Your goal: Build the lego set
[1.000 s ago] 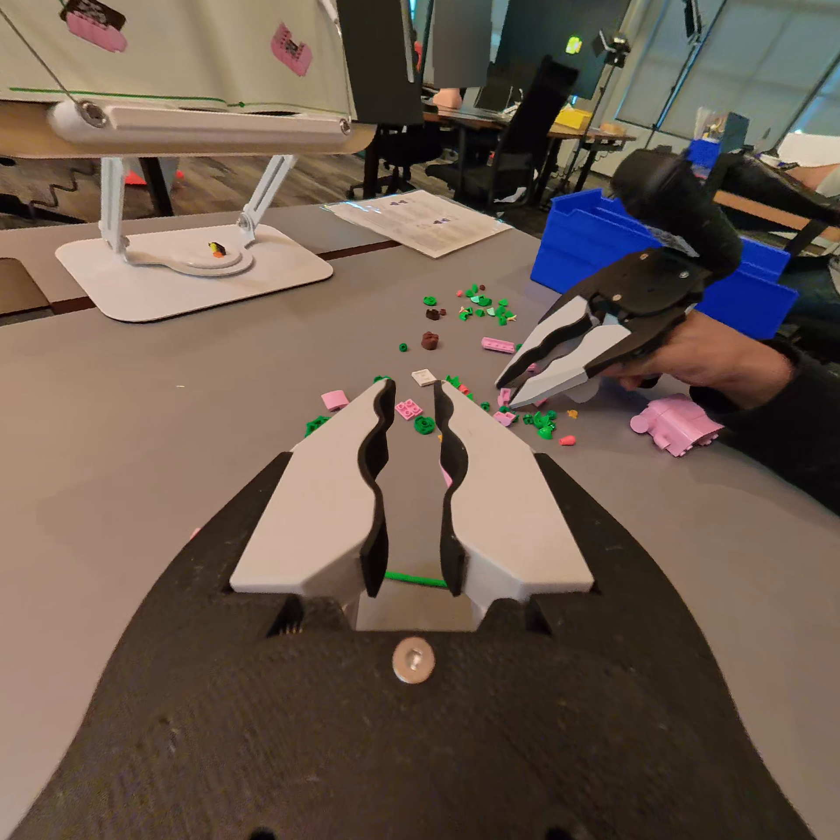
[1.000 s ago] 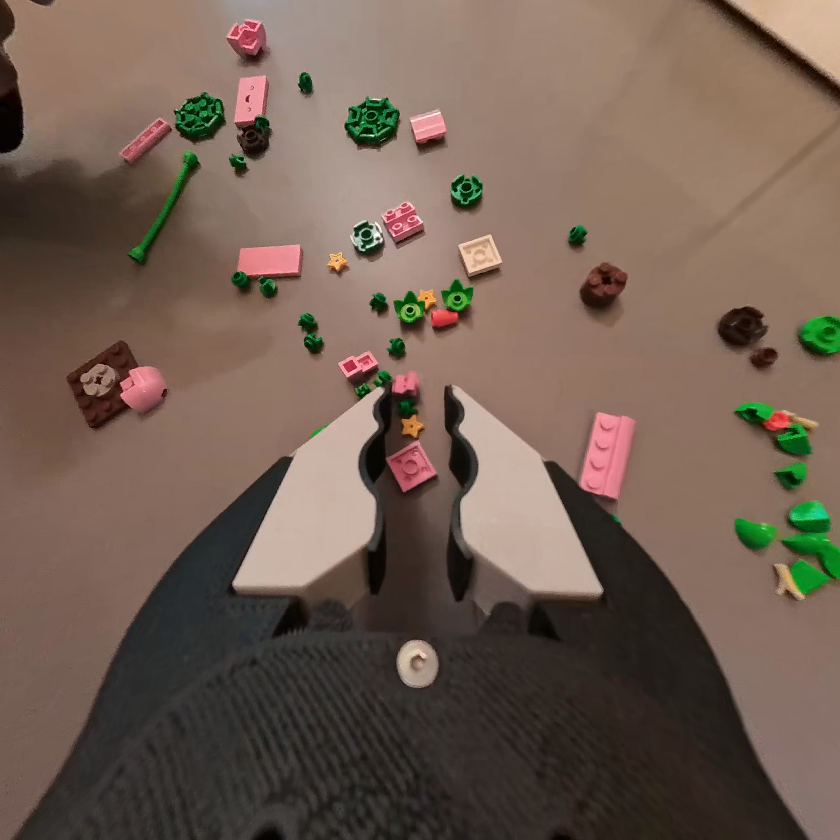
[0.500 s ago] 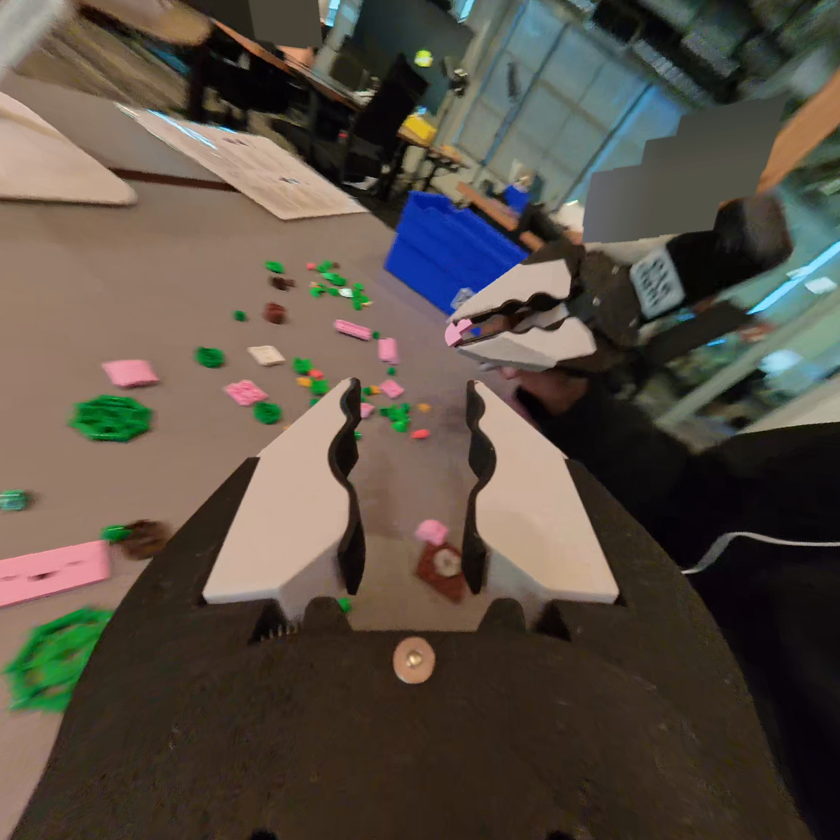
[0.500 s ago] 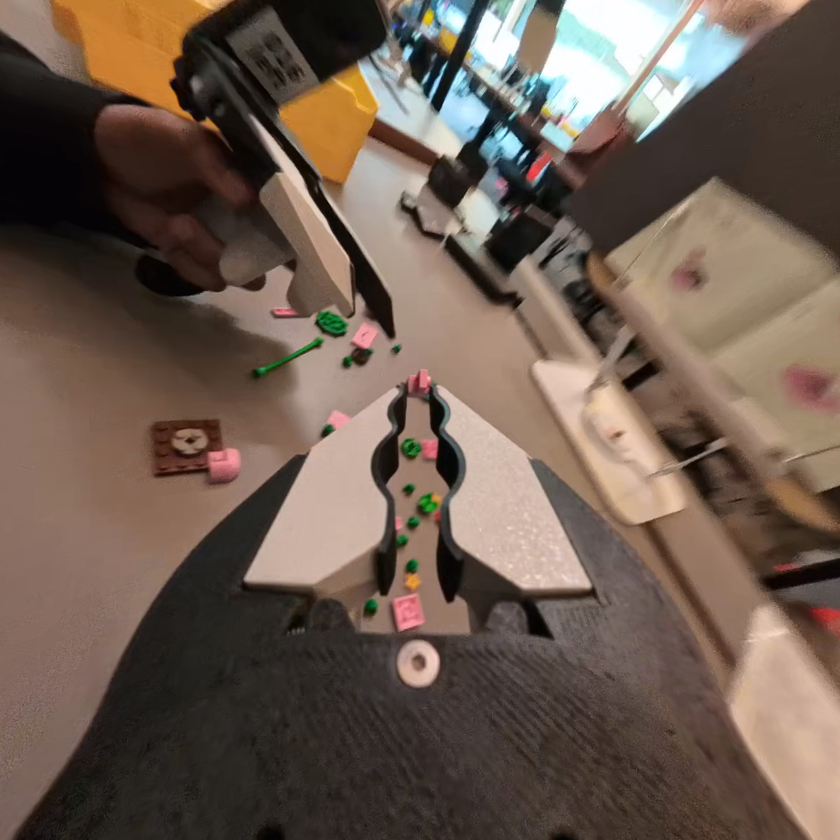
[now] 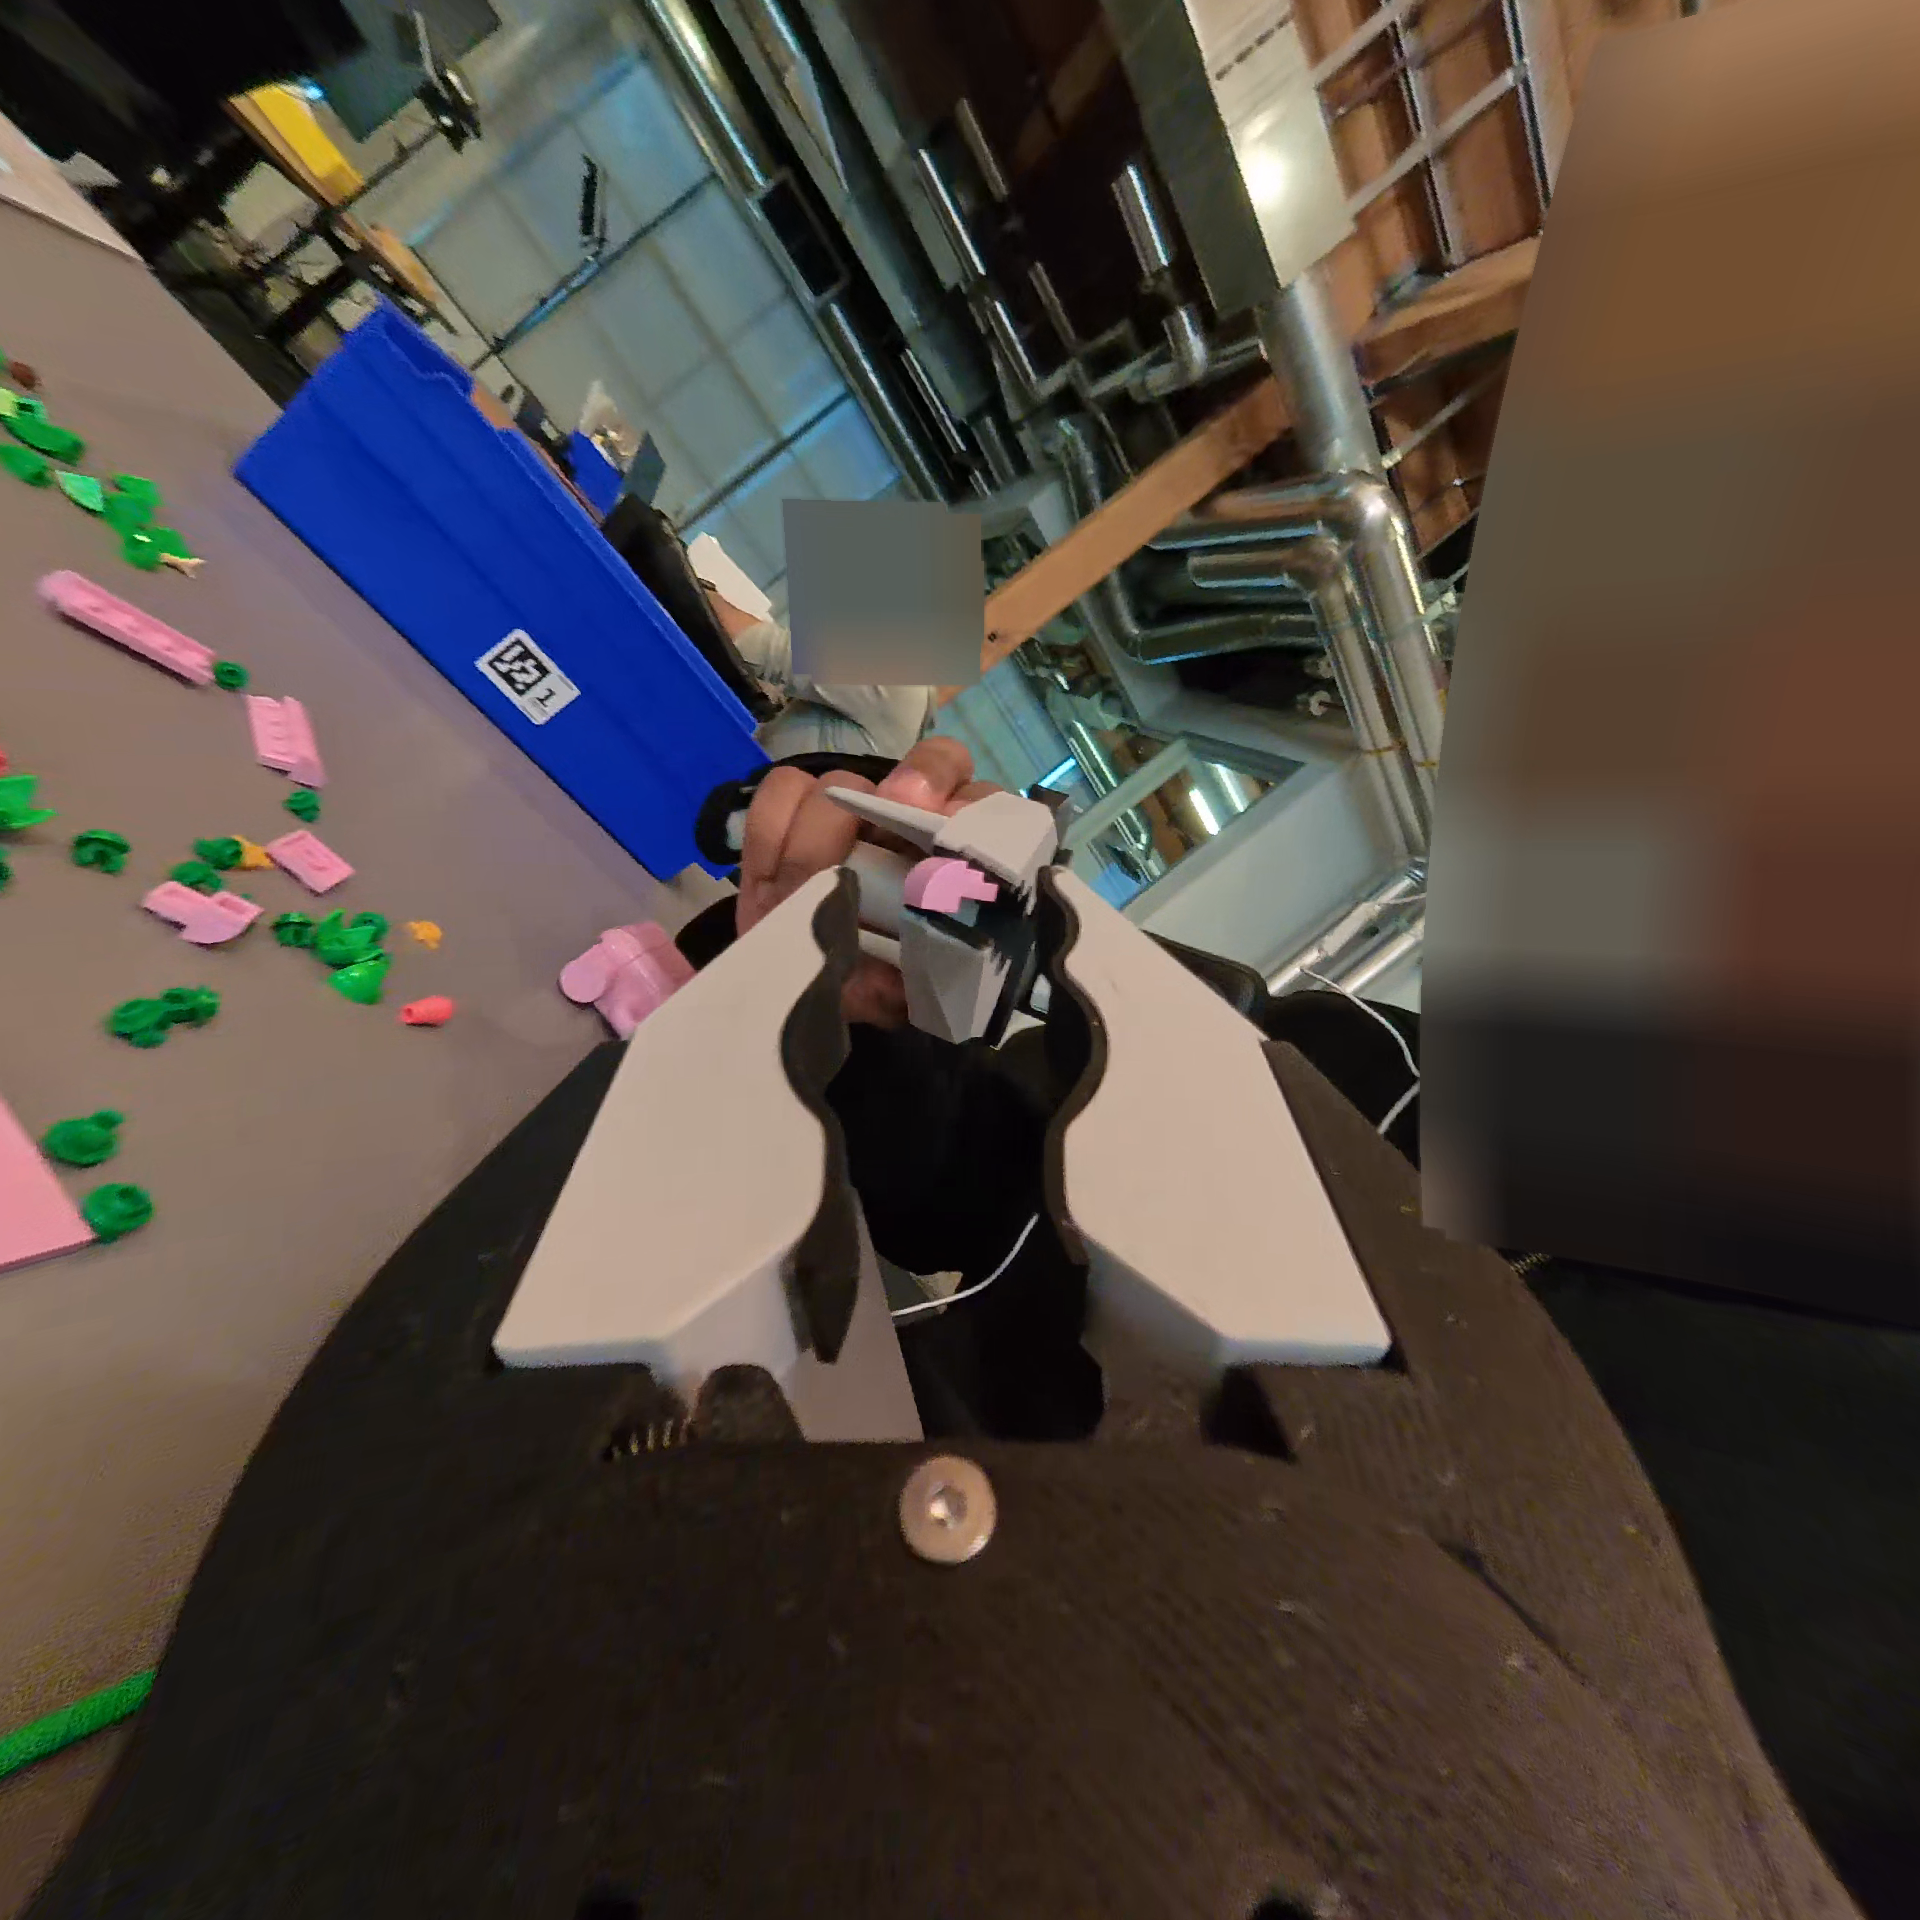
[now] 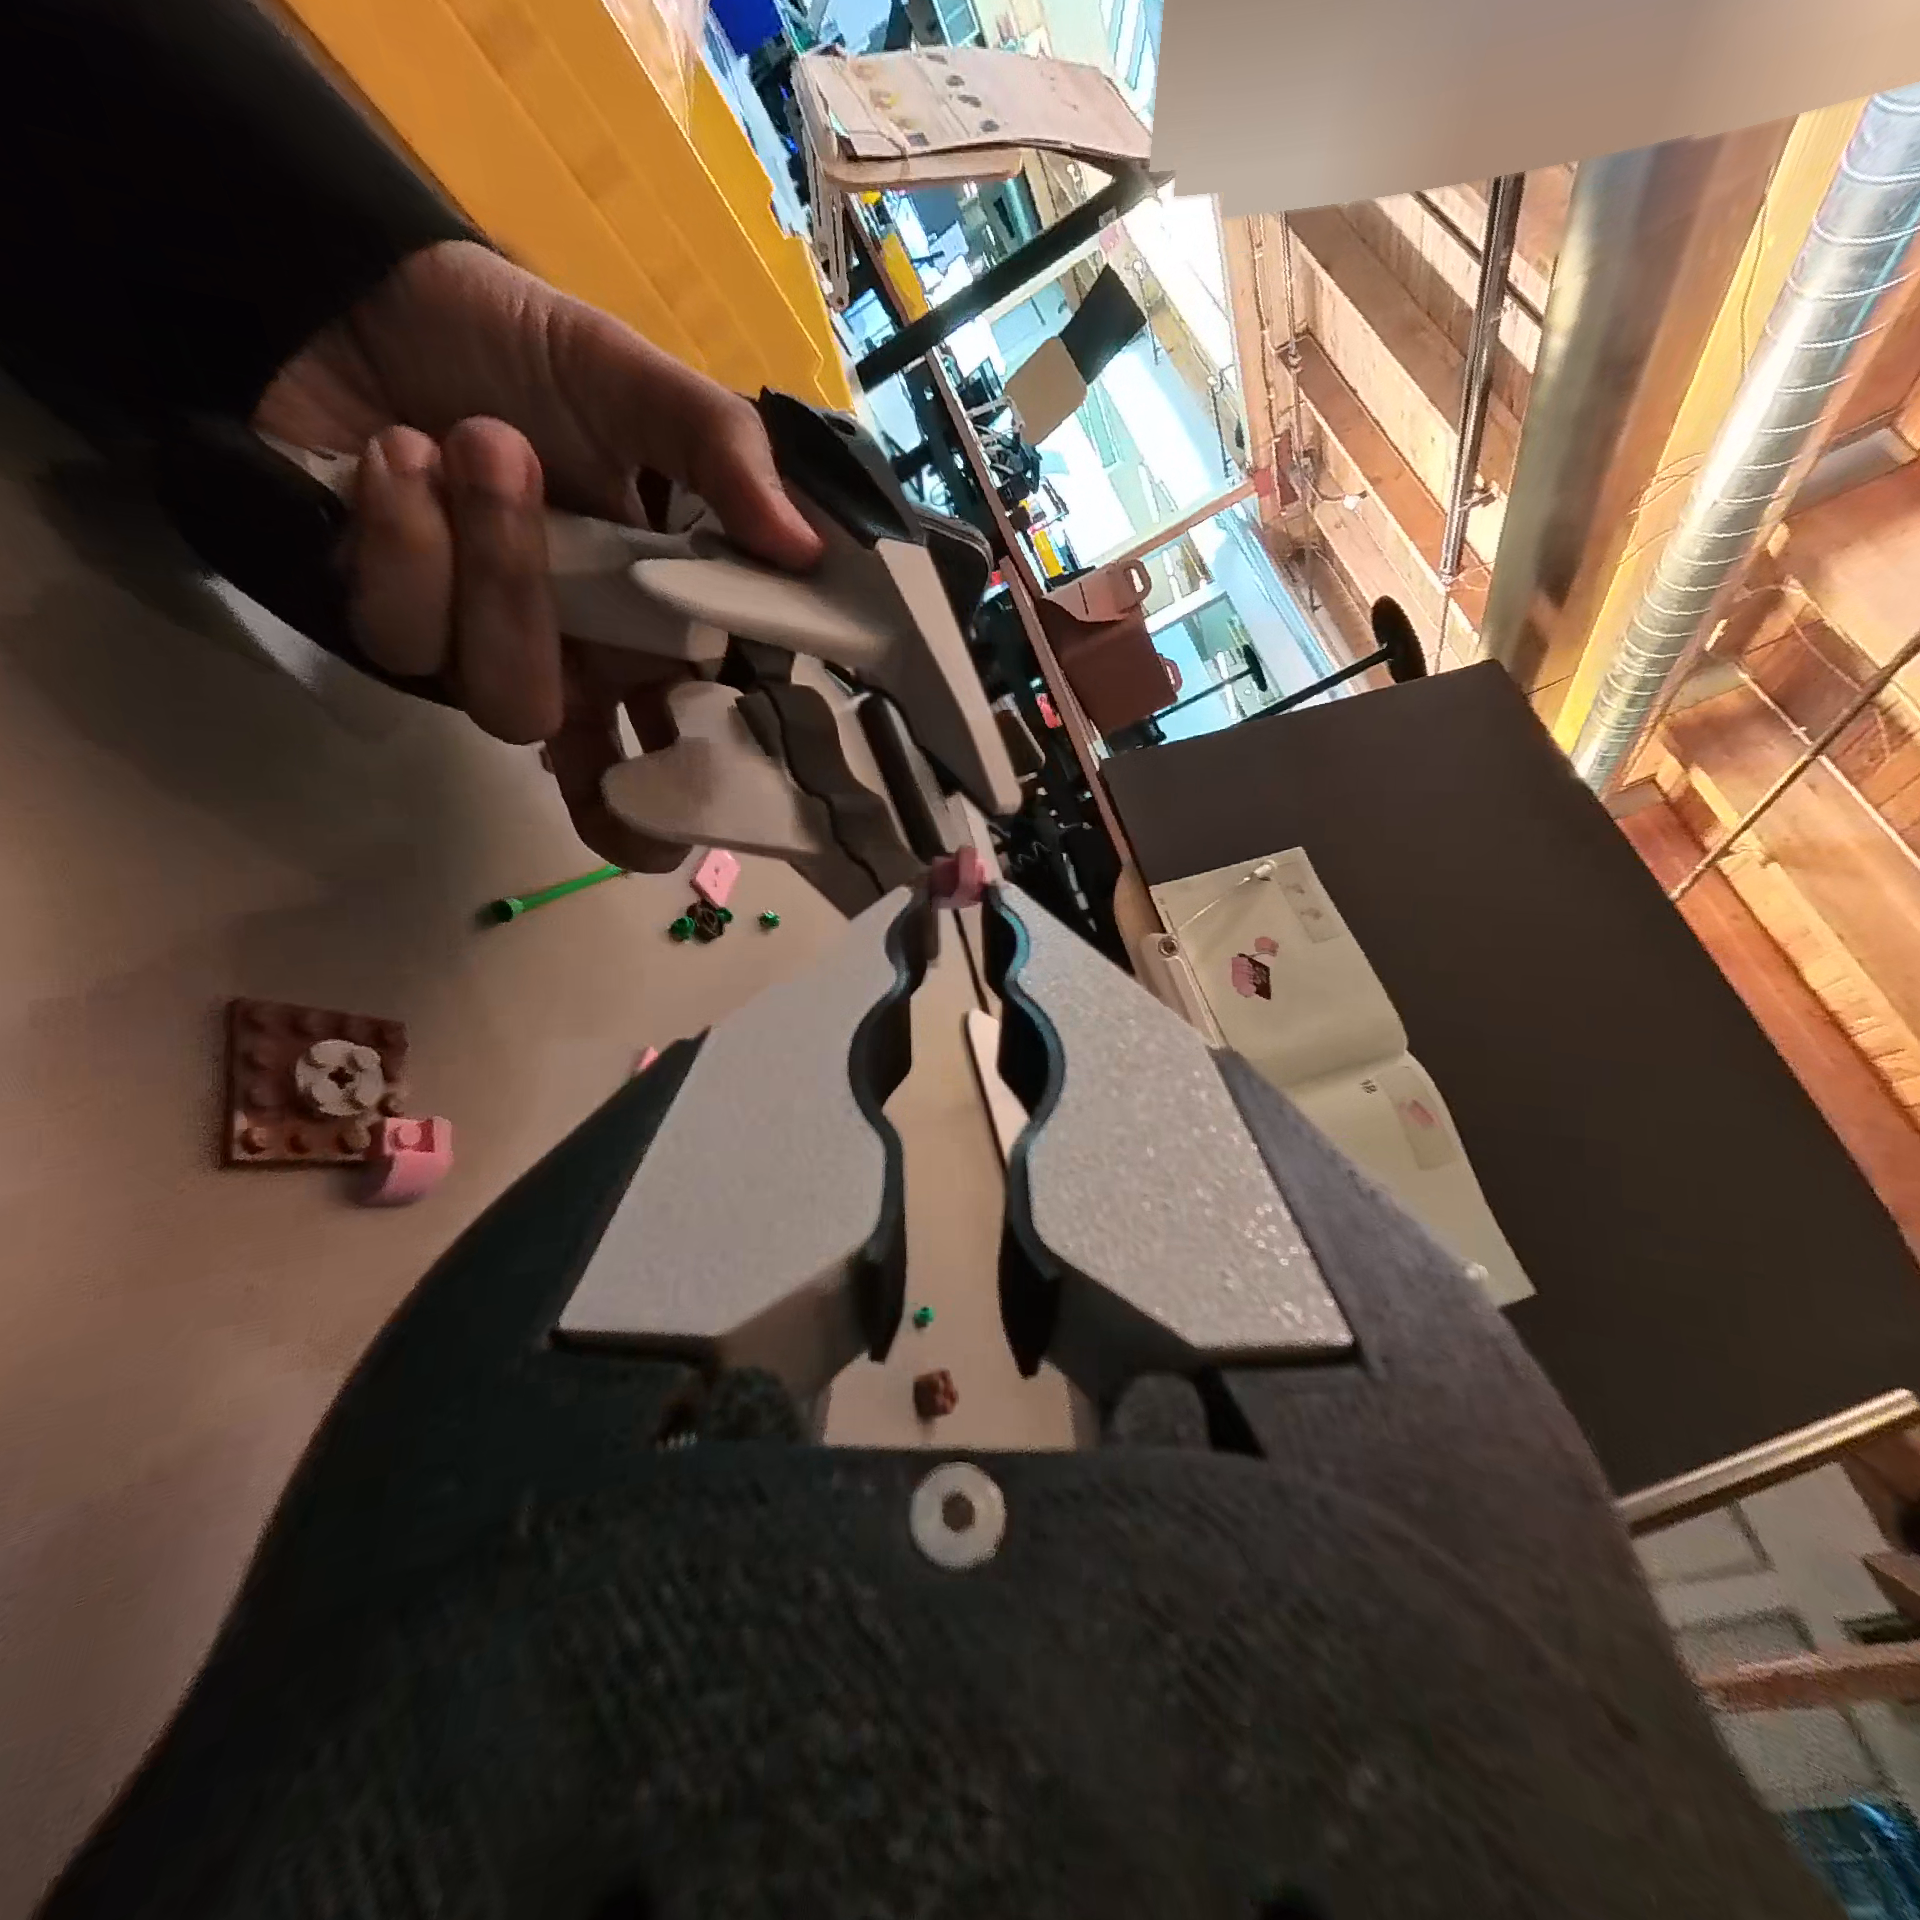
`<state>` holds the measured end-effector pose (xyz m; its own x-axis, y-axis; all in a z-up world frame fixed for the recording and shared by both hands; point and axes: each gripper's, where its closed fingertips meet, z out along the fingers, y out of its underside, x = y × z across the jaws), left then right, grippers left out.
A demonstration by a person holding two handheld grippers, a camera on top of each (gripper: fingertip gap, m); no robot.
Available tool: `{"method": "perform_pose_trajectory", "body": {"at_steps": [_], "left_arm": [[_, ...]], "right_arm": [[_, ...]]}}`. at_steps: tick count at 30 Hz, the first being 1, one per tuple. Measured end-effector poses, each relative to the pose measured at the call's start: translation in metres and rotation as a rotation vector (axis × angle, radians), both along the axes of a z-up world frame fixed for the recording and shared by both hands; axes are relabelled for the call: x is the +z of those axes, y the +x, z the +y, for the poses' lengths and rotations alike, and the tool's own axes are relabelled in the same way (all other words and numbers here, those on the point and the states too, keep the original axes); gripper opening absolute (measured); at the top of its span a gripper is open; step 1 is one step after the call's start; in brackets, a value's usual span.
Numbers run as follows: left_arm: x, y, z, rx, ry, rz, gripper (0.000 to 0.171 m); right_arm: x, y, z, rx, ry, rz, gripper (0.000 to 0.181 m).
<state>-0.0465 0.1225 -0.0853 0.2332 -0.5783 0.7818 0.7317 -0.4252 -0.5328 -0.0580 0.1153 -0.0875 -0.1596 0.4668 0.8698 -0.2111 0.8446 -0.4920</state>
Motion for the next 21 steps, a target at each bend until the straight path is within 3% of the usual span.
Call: {"method": "perform_pose_trajectory", "body": {"at_steps": [3, 6, 8, 10, 12, 21], "left_arm": [[0.001, 0.002, -0.002, -0.022, 0.011, -0.016, 0.015], [0.001, 0.001, -0.001, -0.030, 0.000, -0.027, 0.015], [-0.004, -0.004, 0.003, 0.023, -0.027, 0.002, 0.025], [-0.007, -0.010, 0.006, 0.093, -0.028, 0.076, 0.036], [-0.006, -0.012, 0.006, 0.147, -0.005, 0.161, 0.036], [-0.014, -0.011, 0.009, 0.320, 0.026, 0.565, 0.023]], "right_arm": [[0.000, 0.001, -0.003, 0.017, -0.020, -0.005, 0.007], [0.001, 0.000, -0.001, -0.004, -0.005, 0.001, 0.007], [0.003, -0.002, 0.005, -0.046, 0.023, 0.024, 0.007], [0.001, -0.003, 0.007, -0.066, 0.053, 0.026, 0.007], [-0.001, -0.003, 0.007, -0.076, 0.079, 0.023, 0.007], [-0.009, -0.006, 0.008, -0.087, 0.098, -0.012, 0.007]]}}
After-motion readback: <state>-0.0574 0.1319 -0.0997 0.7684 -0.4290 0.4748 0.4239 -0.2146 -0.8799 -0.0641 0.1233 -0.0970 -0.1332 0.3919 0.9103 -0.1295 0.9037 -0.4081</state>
